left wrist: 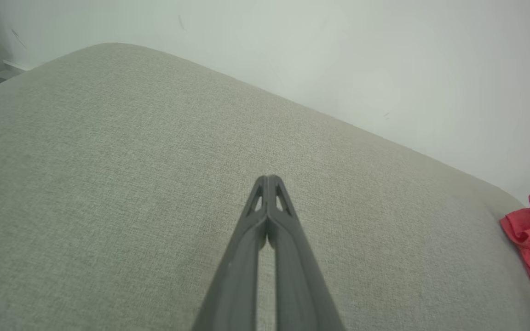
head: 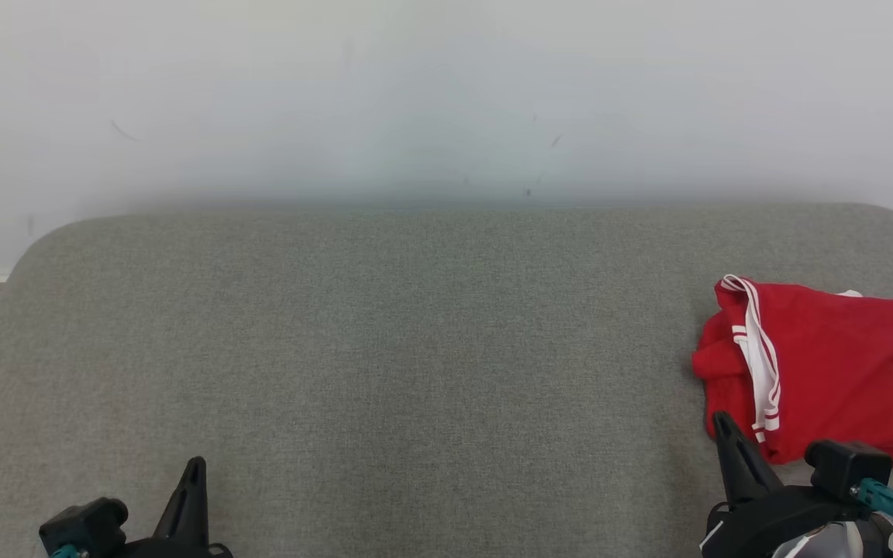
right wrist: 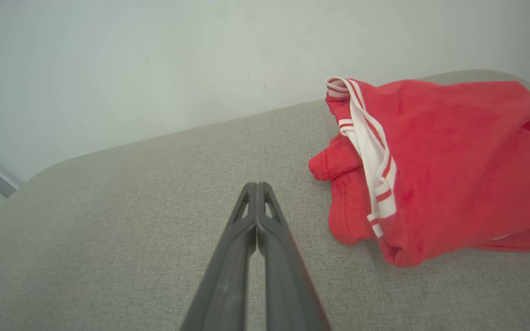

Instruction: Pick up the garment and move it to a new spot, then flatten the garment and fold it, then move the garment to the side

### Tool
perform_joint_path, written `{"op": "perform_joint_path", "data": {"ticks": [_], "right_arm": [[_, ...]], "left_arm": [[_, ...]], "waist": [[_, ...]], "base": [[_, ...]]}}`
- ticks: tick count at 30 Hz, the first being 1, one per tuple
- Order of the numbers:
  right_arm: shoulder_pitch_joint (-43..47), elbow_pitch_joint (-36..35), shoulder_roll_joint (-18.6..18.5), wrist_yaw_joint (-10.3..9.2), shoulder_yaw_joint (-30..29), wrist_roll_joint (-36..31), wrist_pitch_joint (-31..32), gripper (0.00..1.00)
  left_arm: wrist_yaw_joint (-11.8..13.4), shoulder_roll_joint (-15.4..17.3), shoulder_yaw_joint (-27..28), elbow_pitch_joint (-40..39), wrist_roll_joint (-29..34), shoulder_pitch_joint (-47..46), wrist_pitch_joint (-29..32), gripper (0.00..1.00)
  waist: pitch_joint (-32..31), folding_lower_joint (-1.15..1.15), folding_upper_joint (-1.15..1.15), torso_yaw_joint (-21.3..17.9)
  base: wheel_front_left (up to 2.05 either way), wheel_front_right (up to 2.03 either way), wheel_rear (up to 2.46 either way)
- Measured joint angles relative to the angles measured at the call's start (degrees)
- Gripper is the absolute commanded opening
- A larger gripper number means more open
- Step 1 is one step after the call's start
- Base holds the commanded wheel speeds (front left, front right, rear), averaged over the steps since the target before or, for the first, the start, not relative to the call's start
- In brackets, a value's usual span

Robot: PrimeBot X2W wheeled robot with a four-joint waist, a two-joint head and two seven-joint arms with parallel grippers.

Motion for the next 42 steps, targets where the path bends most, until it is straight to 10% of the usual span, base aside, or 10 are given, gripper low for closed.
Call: {"op": "perform_joint_path", "data": {"ticks": [42], "right_arm": [[-2.1,3.5,0.0,1.81,-2.9,33.3,3.1,0.00]], "left_arm": [[-5.8,-3.7,8.9,2.0,-28.7,-1.0,5.4,0.00]], "waist": [[0.7,0.00,0.00,-1.7]], "base": [[0.00,0.00,0.00]]}}
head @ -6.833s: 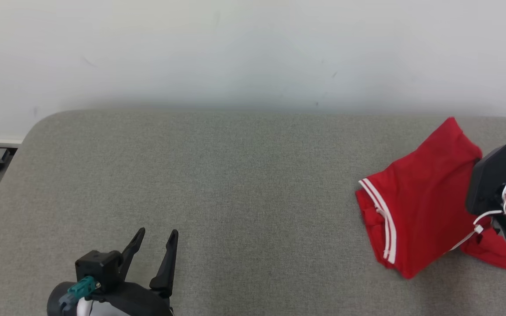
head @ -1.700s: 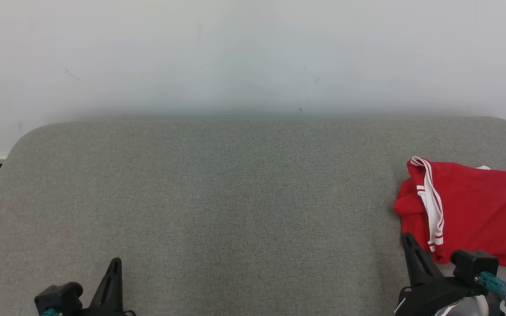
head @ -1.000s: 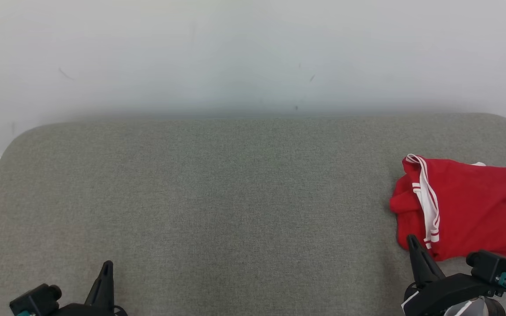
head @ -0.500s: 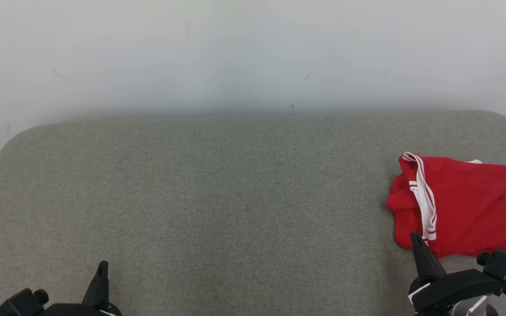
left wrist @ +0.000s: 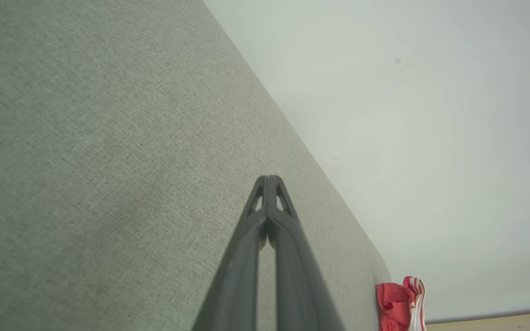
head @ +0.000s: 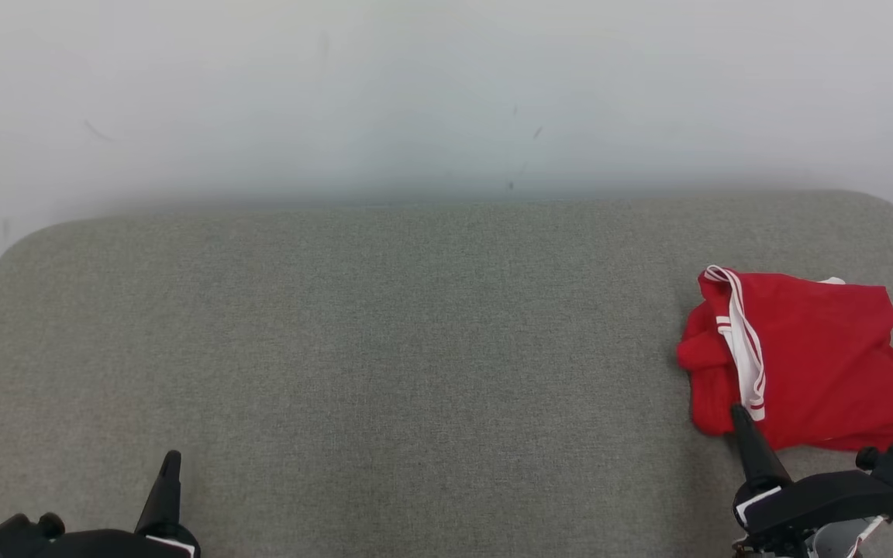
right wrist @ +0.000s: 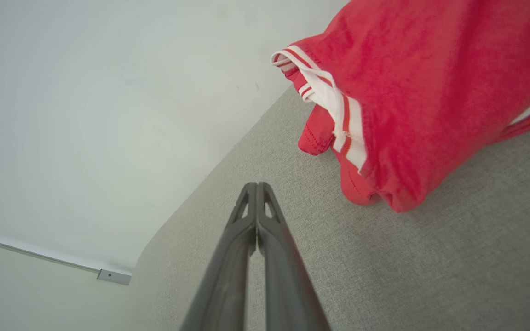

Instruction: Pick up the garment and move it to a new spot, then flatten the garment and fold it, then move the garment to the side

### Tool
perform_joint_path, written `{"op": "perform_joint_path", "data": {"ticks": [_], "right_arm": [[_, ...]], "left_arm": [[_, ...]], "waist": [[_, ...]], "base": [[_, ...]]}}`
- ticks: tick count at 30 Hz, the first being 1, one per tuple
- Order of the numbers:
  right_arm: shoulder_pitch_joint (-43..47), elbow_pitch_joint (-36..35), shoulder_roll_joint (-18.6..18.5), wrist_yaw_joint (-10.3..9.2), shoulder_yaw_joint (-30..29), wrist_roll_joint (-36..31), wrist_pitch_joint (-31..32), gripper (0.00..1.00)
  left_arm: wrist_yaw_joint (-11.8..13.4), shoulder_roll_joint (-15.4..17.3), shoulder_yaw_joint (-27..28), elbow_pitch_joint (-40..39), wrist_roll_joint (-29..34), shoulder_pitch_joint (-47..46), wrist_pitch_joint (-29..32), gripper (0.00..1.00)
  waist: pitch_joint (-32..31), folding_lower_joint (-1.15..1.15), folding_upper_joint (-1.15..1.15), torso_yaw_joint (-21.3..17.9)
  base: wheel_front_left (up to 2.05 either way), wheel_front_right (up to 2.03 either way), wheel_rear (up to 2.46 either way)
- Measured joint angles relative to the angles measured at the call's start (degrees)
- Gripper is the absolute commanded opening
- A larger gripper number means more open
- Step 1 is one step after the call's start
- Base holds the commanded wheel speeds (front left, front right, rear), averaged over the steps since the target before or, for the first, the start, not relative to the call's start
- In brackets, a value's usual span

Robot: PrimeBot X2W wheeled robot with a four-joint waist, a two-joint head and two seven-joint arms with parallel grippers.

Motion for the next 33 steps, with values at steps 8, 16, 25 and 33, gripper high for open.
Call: {"op": "perform_joint_path", "data": {"ticks": [8,16,25,33], "right_arm": [[-0.5,0.6,0.0,0.46,-0.5,6.3,0.5,0.00],[-0.8,1.4,0.0,0.96,-1.0,12.4,1.0,0.00],[-1.7,1.9,0.0,1.45,-1.5,19.1,1.7,0.00],[-2.0,2.8,0.0,1.94,-2.0,25.0,2.4,0.00]], "left_arm": [[-1.3,-0.9,1.5,0.5,-5.0,-0.4,0.7,0.00],[-2.3,-1.3,3.1,0.9,-10.7,-0.5,1.8,0.00],[-3.8,-2.3,5.0,1.3,-16.6,-0.5,2.8,0.00],[-4.8,-2.8,6.6,1.7,-22.1,-1.6,3.6,0.00]], "waist": [[0.1,0.00,0.00,-0.3],[0.3,0.00,0.00,-0.6],[0.4,0.00,0.00,-1.0],[0.5,0.00,0.00,-1.3]], "base": [[0.00,0.00,0.00],[0.00,0.00,0.00],[0.00,0.00,0.00],[0.00,0.00,0.00]]}}
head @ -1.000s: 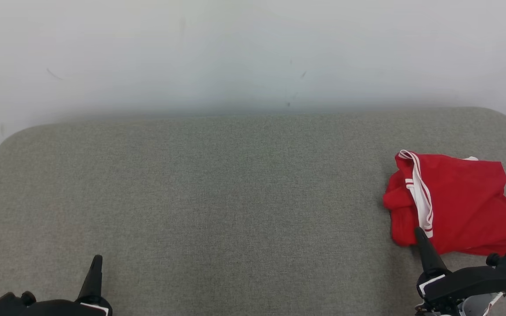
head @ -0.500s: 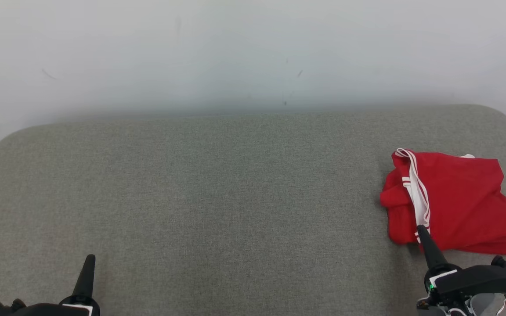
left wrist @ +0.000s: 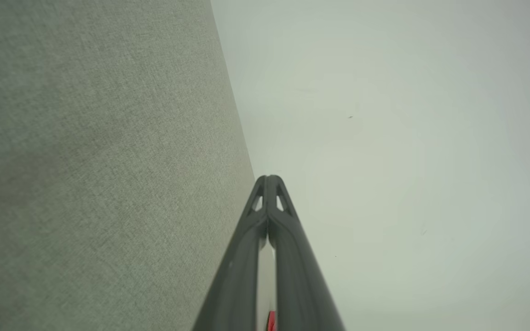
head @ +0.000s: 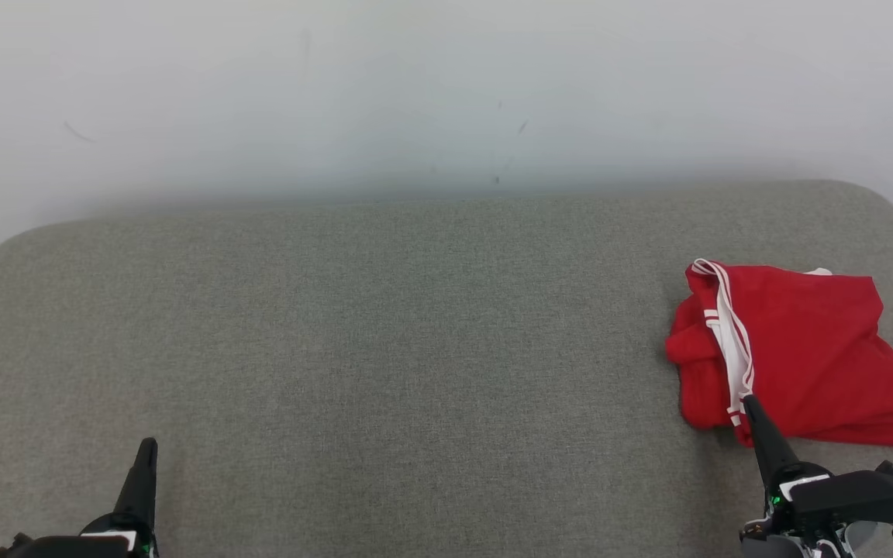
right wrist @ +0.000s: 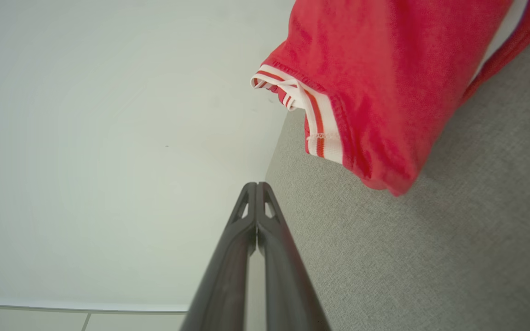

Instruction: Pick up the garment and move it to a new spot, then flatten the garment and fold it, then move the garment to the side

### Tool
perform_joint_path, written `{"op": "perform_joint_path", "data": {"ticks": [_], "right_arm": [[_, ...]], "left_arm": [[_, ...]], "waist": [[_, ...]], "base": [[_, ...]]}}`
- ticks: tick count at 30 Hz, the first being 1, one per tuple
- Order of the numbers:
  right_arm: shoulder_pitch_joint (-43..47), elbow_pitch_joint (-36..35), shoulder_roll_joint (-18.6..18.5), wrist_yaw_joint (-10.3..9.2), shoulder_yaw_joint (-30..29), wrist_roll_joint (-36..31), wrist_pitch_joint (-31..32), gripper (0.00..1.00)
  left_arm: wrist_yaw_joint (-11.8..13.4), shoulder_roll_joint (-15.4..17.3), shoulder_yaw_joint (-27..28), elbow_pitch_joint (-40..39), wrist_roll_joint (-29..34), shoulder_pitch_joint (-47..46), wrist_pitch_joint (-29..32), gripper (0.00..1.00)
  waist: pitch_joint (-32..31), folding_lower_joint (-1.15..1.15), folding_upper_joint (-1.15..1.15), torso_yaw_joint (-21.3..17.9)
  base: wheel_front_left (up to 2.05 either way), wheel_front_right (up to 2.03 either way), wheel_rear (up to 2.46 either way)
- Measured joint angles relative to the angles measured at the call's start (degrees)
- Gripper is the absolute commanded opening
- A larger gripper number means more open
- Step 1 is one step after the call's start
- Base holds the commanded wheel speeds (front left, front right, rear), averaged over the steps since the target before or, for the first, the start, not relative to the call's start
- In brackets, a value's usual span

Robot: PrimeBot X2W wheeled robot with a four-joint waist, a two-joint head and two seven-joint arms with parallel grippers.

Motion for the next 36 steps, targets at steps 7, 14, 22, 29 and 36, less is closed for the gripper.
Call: {"op": "perform_joint_path", "data": {"ticks": [7,14,22,29,36], "right_arm": [[-1.0,0.5,0.0,0.34,-0.4,5.6,0.4,0.00],[-1.0,1.0,0.0,0.58,-0.8,10.7,0.7,0.00],[-1.1,1.0,0.0,0.76,-0.9,12.2,1.0,0.00],[-1.2,1.0,0.0,0.76,-0.9,12.2,1.0,0.00],[-1.2,1.0,0.0,0.77,-0.9,12.2,1.0,0.00]], "left_arm": [[-1.0,-0.4,1.5,0.3,-4.5,0.0,1.0,0.00],[-2.0,-1.3,3.1,0.8,-9.5,-0.1,1.8,0.00],[-2.4,-1.4,3.3,1.0,-10.4,-0.5,1.9,0.00],[-2.4,-1.5,3.3,1.0,-10.4,-1.0,1.9,0.00],[-2.4,-1.5,3.3,1.0,-10.4,-1.0,1.9,0.00]], "waist": [[0.1,0.00,0.00,-0.3],[0.2,0.00,0.00,-0.6],[0.2,0.00,0.00,-0.6],[0.2,0.00,0.00,-0.6],[0.2,0.00,0.00,-0.6]], "base": [[0.00,0.00,0.00],[0.00,0.00,0.00],[0.00,0.00,0.00],[0.00,0.00,0.00],[0.00,0.00,0.00]]}}
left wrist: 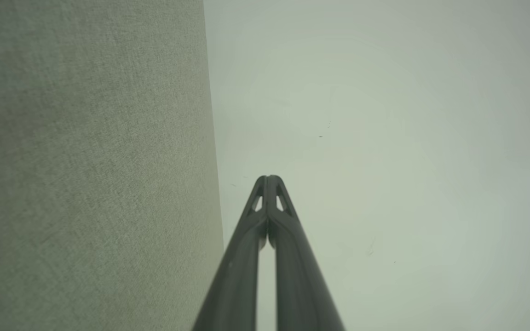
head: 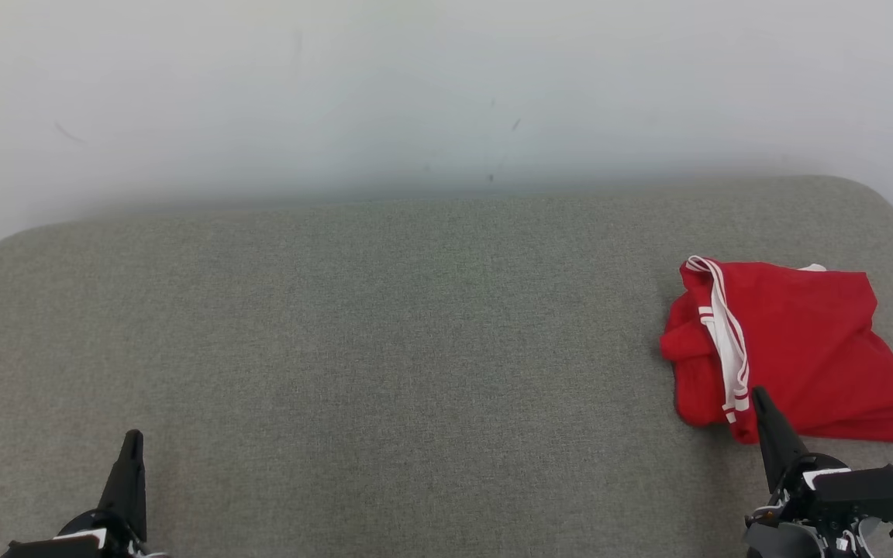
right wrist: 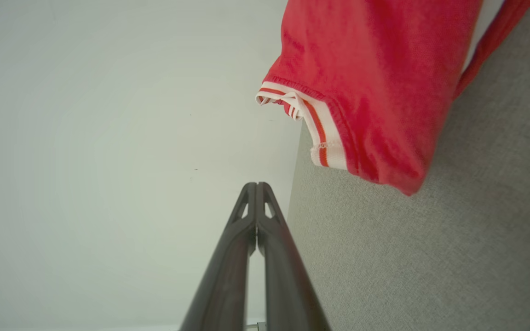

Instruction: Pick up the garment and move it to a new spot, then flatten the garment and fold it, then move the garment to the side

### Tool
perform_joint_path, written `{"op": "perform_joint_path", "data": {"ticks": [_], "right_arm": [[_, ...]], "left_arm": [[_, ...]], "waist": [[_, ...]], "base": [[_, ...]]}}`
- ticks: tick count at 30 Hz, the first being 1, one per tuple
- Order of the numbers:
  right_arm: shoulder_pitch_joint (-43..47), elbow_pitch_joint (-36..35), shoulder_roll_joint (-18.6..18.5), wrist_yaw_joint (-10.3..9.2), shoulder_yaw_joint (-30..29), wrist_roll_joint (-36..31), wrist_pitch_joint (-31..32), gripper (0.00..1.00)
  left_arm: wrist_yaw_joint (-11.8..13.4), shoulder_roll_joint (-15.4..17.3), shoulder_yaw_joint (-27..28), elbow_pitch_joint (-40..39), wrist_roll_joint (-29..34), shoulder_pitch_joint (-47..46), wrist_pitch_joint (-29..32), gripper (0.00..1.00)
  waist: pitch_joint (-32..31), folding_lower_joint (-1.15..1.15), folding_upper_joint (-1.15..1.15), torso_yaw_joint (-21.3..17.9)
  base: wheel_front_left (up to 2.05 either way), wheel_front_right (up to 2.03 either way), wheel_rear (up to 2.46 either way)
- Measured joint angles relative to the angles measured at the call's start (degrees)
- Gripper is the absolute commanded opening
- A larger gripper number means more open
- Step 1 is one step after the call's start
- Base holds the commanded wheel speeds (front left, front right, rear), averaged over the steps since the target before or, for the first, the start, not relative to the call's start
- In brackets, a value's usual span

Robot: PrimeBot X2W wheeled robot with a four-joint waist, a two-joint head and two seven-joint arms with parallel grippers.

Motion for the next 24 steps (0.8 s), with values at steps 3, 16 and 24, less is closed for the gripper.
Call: {"op": "perform_joint_path", "data": {"ticks": [3,16,24], "right_arm": [[0.0,0.0,0.0,0.00,0.0,0.0,0.0,0.00],[0.0,0.0,0.0,0.00,0.0,0.0,0.0,0.00],[0.0,0.0,0.0,0.00,0.0,0.0,0.0,0.00]], "left_arm": [[0.0,0.0,0.0,0.0,0.0,0.0,0.0,0.00],[0.0,0.0,0.0,0.0,0.0,0.0,0.0,0.00],[0.0,0.0,0.0,0.0,0.0,0.0,0.0,0.00]], "waist": [[0.0,0.00,0.00,0.0],[0.0,0.00,0.00,0.0],[0.0,0.00,0.00,0.0]], "base": [[0.00,0.00,0.00],[0.00,0.00,0.00],[0.00,0.00,0.00]]}}
